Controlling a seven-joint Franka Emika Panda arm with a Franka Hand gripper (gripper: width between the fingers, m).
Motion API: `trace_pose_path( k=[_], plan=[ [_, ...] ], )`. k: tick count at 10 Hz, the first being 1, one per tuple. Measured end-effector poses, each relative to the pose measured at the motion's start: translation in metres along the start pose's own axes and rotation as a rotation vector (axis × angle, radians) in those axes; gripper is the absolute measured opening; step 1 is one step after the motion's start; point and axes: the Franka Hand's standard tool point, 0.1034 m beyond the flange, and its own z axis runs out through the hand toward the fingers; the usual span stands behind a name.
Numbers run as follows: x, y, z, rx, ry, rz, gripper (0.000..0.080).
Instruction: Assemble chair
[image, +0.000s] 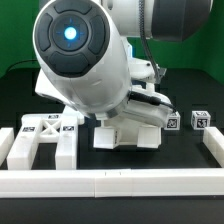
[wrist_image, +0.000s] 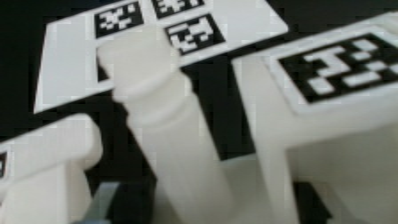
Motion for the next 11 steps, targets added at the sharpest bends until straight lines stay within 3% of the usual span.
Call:
trace_pose_path(
  k=[1, 2, 3, 4, 11],
  plan=[
    [0.002, -0.001, 0.001, 0.000, 0.005, 0.000, 0.0320],
    [0.004, 0.000, 0.003, -0.003, 0.003, 0.002, 0.0559],
    [0.005, 0.001, 0.004, -0.003, 0.004, 0.003, 0.0559],
    [0.006, 0.001, 0.004, -0.003, 0.004, 0.004, 0.0621],
    [0.014, 0.013, -0.011, 0.023, 0.070, 0.016, 0.0649]
  ],
)
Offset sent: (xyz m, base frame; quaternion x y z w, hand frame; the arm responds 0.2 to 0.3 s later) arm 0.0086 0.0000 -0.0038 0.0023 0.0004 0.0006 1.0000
